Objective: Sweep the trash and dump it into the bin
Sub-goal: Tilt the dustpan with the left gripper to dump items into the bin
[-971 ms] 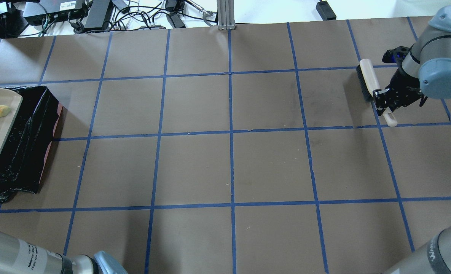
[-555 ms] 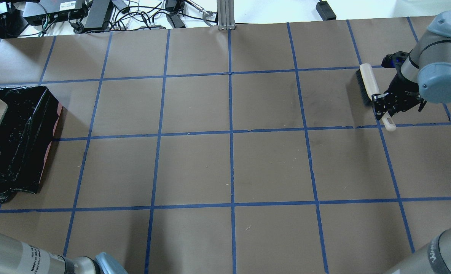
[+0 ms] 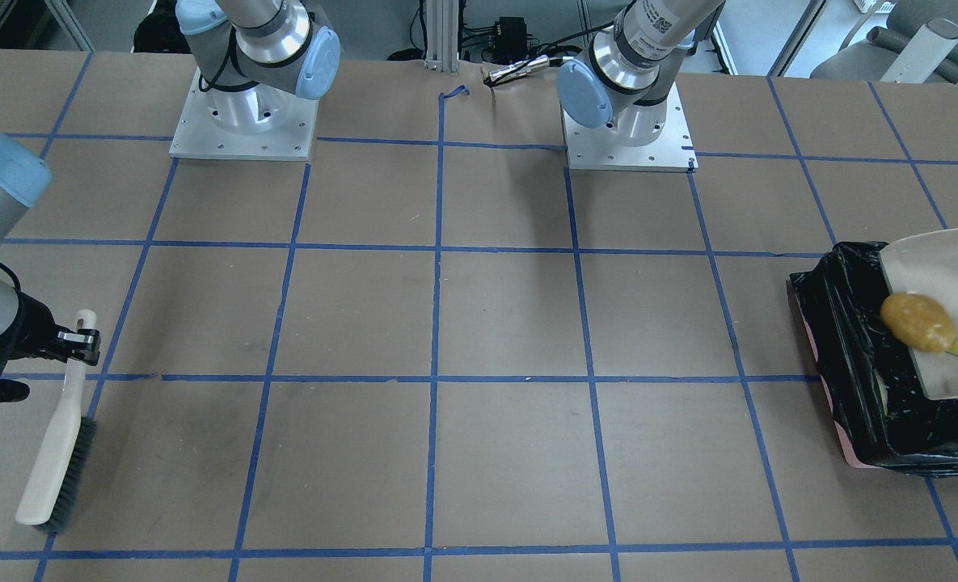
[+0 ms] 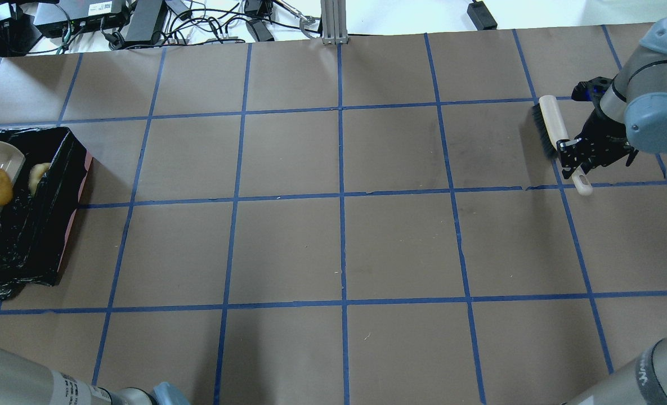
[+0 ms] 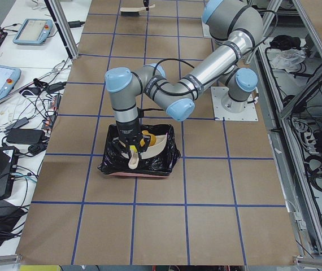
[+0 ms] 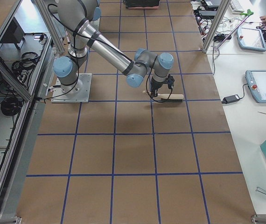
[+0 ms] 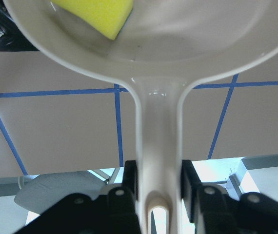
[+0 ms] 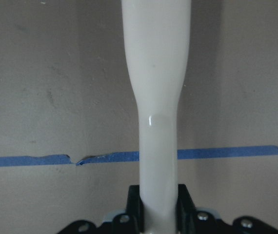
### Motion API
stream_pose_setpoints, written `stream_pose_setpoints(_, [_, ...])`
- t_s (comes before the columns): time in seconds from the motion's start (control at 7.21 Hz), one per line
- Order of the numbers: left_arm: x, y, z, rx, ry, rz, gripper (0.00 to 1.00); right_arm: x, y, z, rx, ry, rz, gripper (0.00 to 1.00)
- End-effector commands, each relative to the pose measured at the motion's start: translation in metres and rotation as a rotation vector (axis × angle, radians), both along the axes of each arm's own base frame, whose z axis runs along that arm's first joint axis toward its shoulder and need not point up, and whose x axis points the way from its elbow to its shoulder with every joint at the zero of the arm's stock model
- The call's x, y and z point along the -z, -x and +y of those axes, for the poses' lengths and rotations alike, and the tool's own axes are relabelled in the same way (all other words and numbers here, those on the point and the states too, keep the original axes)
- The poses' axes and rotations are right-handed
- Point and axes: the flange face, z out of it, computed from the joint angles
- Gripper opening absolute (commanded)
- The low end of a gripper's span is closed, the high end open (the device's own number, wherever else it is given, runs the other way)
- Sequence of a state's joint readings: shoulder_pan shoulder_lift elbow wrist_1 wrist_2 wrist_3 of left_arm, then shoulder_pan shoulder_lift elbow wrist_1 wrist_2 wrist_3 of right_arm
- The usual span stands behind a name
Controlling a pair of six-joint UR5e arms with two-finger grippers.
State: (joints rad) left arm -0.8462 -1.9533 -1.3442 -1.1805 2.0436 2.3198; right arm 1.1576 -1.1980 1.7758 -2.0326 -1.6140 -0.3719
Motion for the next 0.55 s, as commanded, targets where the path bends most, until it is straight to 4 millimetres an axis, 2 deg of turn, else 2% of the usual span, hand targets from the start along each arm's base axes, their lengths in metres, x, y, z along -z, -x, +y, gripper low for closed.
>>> stream_pose_setpoints(0.0, [0.0033, 0.0046, 0.0004, -0.021, 0.006, -0.031, 0.00, 0.0000, 0.0004, -0.0004, 0.011, 0.007, -0.009, 0.21])
stream_pose_setpoints(0.14, [-0.0005, 0.0053, 0.0012, -0.019, 0.010, -0.035, 0.00, -0.0013, 0.0009, -0.0016, 0.020, 0.015, -0.005, 0.62])
stream_pose_setpoints(0.28, [-0.0031, 0.0037, 0.0024, -0.026, -0.002, -0.054, 0.00, -0.0020, 0.0016, -0.0018, 0.018, 0.015, 0.001, 0.76])
stream_pose_setpoints(0.42, [-0.0062, 0.0015, 0.0051, -0.042, -0.028, -0.096, 0.00, -0.0040, 0.0008, -0.0027, 0.018, 0.018, 0.000, 0.82])
